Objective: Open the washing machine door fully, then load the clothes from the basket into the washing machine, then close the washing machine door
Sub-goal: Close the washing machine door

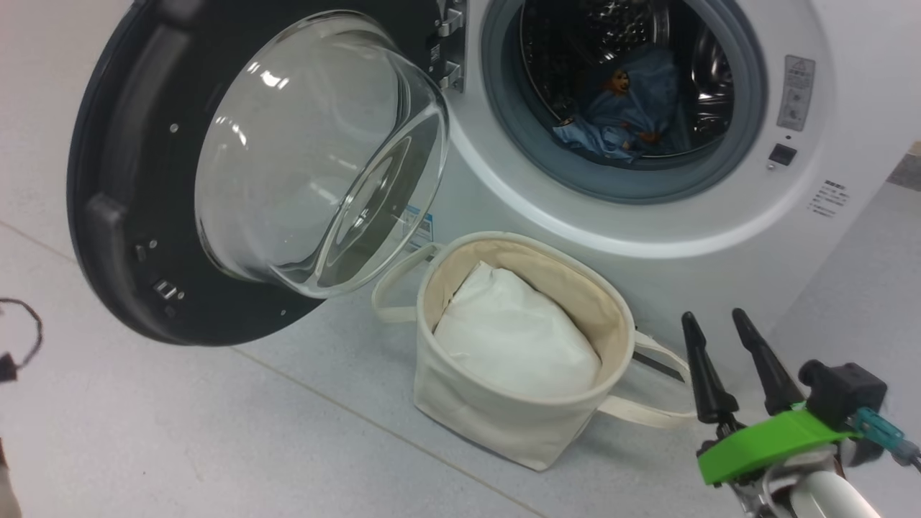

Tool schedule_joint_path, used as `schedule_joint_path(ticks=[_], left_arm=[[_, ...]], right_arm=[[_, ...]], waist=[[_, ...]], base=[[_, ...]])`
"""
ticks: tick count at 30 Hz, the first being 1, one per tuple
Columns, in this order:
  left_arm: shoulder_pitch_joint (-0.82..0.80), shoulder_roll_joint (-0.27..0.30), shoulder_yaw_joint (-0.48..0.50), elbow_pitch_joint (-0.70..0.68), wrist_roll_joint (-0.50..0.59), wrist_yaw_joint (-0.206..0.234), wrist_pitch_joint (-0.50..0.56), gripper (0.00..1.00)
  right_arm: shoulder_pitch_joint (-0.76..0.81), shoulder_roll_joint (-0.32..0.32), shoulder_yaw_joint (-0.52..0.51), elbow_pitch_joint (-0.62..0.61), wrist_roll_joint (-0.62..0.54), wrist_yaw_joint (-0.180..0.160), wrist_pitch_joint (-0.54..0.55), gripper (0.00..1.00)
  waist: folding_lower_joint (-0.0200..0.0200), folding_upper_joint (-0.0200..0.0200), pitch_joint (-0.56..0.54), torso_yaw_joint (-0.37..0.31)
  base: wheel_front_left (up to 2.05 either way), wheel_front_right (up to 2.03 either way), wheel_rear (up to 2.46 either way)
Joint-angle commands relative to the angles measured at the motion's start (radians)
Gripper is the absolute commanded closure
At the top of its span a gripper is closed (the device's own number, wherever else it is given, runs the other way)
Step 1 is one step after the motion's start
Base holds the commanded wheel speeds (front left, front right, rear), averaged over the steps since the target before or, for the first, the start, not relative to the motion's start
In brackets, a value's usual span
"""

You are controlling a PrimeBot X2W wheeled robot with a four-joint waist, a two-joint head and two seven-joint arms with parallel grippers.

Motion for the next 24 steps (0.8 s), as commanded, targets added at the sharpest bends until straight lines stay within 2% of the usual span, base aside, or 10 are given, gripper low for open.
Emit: schedule_joint_path(ticks=[1, 3, 4, 6, 9, 13, 17, 24], left_arm=[[-0.073, 0.067, 0.021, 0.008, -0.022, -0.006, 0.017, 1.0], [-0.123, 0.073, 0.053, 0.099, -0.09, -0.006, 0.055, 1.0], [-0.167, 0.089, 0.104, 0.196, -0.164, 0.004, 0.11, 1.0], [-0.203, 0.111, 0.154, 0.278, -0.224, 0.021, 0.151, 1.0], [-0.245, 0.142, 0.208, 0.369, -0.285, 0.033, 0.187, 1.0], [-0.296, 0.153, 0.244, 0.484, -0.362, 0.053, 0.316, 1.0], [-0.326, 0.165, 0.232, 0.544, -0.382, 0.045, 0.42, 1.0], [-0.349, 0.18, 0.186, 0.592, -0.368, 0.029, 0.523, 1.0]], right_arm=[[-0.009, -0.027, -0.002, -0.039, -0.012, 0.0, -0.005, 0.0], [0.006, -0.032, -0.014, -0.047, -0.016, 0.0, -0.005, 0.0], [0.015, -0.038, -0.014, -0.056, -0.02, 0.0, -0.005, 0.0], [0.016, -0.047, -0.011, -0.061, -0.022, 0.0, -0.005, 0.0], [0.013, -0.064, -0.014, -0.064, -0.024, 0.0, -0.005, 0.0], [0.005, -0.079, -0.011, -0.066, -0.025, 0.0, -0.005, 0.0], [-0.002, -0.086, -0.008, -0.07, -0.025, 0.0, -0.005, 0.0], [-0.01, -0.088, -0.007, -0.071, -0.027, 0.0, -0.005, 0.0]], waist=[[-0.0001, -0.0001, -0.002, -0.009], [-0.0001, -0.0001, -0.005, -0.02], [-0.0001, -0.0001, -0.004, -0.043], [-0.0001, -0.0001, 0.0, -0.067], [-0.0001, -0.0001, 0.011, -0.096], [-0.0001, -0.0001, 0.023, -0.119], [-0.0001, -0.0001, 0.033, -0.13], [-0.0001, -0.0001, 0.051, -0.133]], base=[[0.0, 0.0, 0.0], [0.0, 0.0, 0.0], [0.0, 0.0, 0.0], [0.0, 0.0, 0.0], [0.0, 0.0, 0.0], [0.0, 0.0, 0.0], [0.0, 0.0, 0.0], [0.0, 0.0, 0.0]])
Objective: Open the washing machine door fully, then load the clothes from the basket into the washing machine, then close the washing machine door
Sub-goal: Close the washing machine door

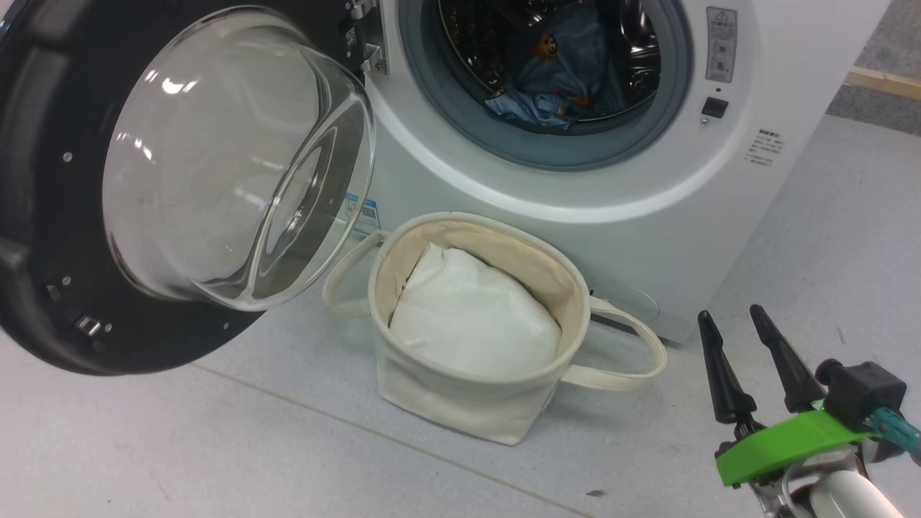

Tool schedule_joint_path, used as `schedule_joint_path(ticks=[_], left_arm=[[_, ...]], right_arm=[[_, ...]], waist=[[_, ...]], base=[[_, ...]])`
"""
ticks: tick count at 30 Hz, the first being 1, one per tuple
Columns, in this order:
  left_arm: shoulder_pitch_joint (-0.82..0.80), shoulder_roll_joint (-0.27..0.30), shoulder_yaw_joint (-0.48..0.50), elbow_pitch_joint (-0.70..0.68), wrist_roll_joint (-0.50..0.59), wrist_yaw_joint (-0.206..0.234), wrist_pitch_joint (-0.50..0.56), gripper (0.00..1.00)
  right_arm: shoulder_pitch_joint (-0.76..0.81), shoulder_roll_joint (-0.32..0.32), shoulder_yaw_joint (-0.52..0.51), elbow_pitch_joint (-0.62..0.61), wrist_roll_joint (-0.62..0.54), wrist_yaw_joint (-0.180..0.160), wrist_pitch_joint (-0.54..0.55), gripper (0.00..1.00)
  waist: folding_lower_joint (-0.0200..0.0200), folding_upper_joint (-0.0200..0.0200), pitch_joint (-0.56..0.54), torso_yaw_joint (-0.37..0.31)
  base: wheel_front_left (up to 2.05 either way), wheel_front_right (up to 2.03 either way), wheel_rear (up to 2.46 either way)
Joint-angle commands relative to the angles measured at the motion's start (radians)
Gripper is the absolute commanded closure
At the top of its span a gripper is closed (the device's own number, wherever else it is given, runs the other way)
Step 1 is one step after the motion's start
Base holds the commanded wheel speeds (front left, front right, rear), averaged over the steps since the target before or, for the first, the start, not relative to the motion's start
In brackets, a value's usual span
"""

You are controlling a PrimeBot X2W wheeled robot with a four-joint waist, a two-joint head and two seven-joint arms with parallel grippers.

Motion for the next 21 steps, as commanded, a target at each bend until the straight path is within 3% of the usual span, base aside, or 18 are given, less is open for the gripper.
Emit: schedule_joint_path(ticks=[1, 21], left_arm=[[-0.049, 0.066, -0.008, -0.025, 0.006, -0.009, 0.034, 1.0], [-0.035, -0.036, -0.135, -0.044, 0.001, -0.039, 0.386, 1.0]], right_arm=[[-0.038, -0.026, 0.009, -0.033, -0.007, 0.0, -0.005, 0.0], [0.002, 0.013, 0.004, -0.016, 0.003, 0.0, -0.005, 0.0]], waist=[[-0.0001, 0.0, 0.002, 0.003], [-0.0001, 0.0, -0.059, 0.078]], base=[[0.0, 0.0, 0.0], [0.0, 0.0, 0.0]])
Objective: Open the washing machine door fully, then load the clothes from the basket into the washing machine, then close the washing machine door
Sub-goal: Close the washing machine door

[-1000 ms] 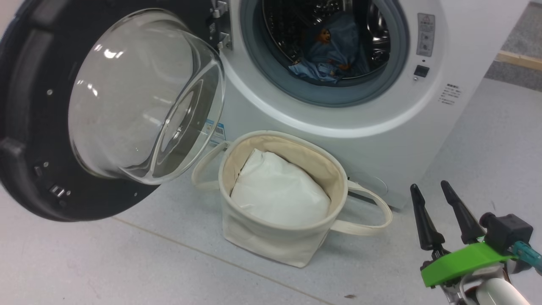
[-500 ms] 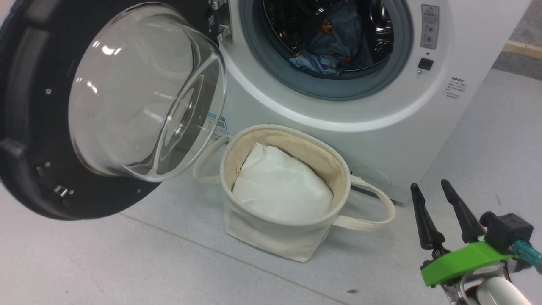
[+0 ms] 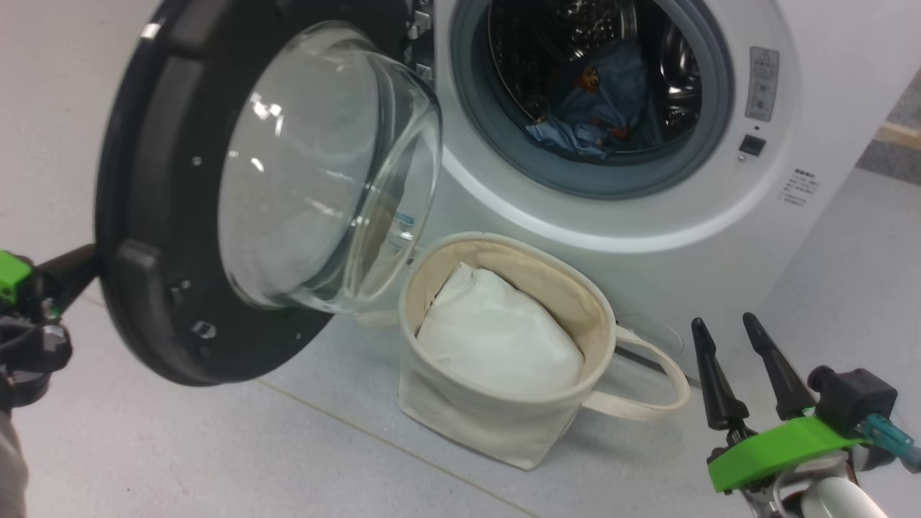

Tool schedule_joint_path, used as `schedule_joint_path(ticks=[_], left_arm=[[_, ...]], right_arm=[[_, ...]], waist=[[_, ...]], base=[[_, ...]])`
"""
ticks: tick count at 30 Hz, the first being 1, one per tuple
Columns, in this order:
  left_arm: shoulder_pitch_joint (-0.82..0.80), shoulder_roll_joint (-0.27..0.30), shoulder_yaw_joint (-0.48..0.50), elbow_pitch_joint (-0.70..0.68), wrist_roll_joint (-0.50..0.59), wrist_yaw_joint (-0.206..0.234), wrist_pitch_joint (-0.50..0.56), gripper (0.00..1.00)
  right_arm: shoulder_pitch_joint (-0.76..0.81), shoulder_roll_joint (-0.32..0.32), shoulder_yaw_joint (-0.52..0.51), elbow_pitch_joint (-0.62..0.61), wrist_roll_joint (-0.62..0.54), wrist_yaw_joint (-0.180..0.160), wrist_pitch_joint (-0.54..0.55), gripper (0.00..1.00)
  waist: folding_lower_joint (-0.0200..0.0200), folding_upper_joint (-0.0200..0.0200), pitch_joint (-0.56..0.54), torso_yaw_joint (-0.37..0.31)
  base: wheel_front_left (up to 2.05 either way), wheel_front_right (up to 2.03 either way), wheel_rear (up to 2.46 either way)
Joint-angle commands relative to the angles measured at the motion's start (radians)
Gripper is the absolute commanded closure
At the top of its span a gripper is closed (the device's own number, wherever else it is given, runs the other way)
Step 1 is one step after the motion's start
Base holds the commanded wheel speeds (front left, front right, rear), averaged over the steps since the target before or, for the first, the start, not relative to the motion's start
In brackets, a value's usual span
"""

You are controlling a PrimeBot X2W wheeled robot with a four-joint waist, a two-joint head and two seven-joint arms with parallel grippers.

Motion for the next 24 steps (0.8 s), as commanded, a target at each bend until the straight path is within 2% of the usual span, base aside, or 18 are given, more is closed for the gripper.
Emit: schedule_joint_path(ticks=[1, 15, 19, 24], left_arm=[[-0.019, 0.031, 0.002, -0.044, -0.005, -0.005, 0.018, 1.0], [0.066, -0.118, -0.066, -0.262, -0.026, 0.006, 0.181, 1.0], [0.11, -0.179, -0.082, -0.371, -0.038, 0.024, 0.218, 1.0], [0.183, -0.244, -0.114, -0.539, -0.05, 0.07, 0.283, 1.0]], right_arm=[[-0.003, -0.005, 0.006, -0.024, 0.004, 0.0, -0.005, 0.0], [0.029, 0.037, -0.004, -0.022, 0.01, 0.0, -0.005, 0.0], [0.035, 0.045, -0.013, -0.023, 0.008, 0.0, -0.005, 0.0], [0.036, 0.054, -0.021, -0.026, 0.004, 0.0, -0.005, 0.0]], waist=[[0.0001, 0.0, -0.011, 0.01], [0.0001, 0.0, -0.041, 0.022], [0.0001, 0.0, -0.04, 0.014], [0.0001, 0.0, -0.035, -0.006]], base=[[0.0, 0.0, 0.0], [0.0, 0.0, 0.0], [0.0, 0.0, 0.0], [0.0, 0.0, 0.0]])
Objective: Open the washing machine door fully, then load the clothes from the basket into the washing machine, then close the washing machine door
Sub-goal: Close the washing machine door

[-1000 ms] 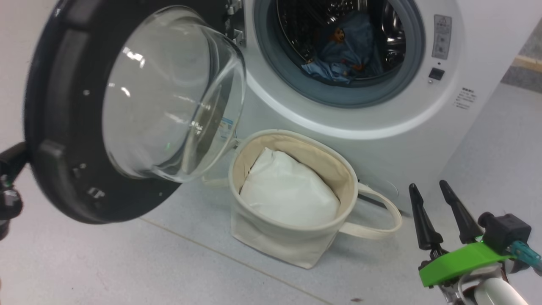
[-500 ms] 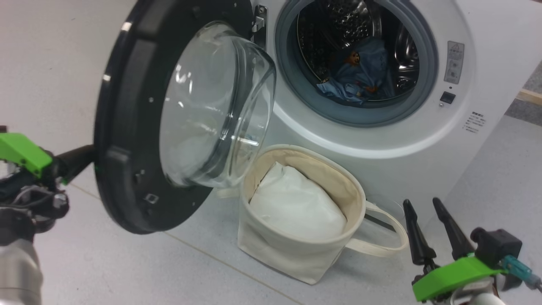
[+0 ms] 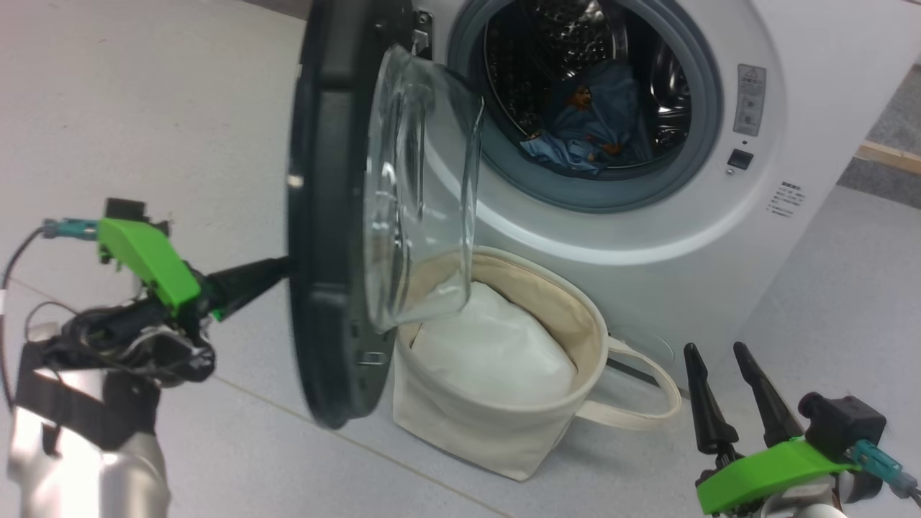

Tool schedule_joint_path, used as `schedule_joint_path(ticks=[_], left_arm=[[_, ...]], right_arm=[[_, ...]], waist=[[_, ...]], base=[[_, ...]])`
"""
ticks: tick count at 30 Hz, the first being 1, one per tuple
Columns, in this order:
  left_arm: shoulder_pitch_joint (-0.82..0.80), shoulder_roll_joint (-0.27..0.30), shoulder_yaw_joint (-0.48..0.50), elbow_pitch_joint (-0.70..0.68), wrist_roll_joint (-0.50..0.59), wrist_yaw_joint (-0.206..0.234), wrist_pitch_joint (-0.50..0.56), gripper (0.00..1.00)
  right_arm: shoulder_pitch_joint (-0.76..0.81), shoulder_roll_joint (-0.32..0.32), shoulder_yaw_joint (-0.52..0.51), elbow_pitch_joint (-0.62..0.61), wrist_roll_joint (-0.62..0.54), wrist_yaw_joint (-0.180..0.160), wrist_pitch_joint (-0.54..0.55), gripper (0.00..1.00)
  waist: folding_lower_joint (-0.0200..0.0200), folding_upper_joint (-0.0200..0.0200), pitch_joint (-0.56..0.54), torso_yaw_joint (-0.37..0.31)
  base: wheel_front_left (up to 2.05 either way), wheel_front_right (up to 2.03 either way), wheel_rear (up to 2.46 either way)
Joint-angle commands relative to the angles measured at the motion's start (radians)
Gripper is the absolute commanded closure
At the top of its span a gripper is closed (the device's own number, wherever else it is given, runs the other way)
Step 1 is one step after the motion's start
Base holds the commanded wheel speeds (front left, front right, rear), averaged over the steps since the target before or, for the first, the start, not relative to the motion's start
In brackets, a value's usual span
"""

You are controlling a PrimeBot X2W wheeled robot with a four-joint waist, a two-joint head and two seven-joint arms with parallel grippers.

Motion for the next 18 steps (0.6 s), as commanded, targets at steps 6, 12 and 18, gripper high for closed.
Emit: schedule_joint_path(ticks=[6, 12, 18], left_arm=[[0.073, -0.025, -0.038, -0.261, -0.041, 0.077, 0.066, 1.0], [0.134, -0.037, -0.103, -0.397, -0.093, 0.137, 0.077, 1.0], [0.16, -0.038, -0.125, -0.449, -0.111, 0.159, 0.037, 1.0]], right_arm=[[-0.029, 0.0, -0.001, -0.035, -0.008, 0.0, -0.005, 0.0], [-0.048, 0.007, 0.006, -0.038, -0.012, 0.0, -0.005, 0.0], [-0.054, 0.006, -0.004, -0.039, -0.02, 0.0, -0.005, 0.0]], waist=[[-0.0001, 0.0, 0.013, -0.036], [-0.0001, 0.0, 0.03, -0.099], [-0.0001, 0.0, 0.05, -0.173]], base=[[0.0, 0.0, 0.0], [0.0, 0.0, 0.0], [0.0, 0.0, 0.0]])
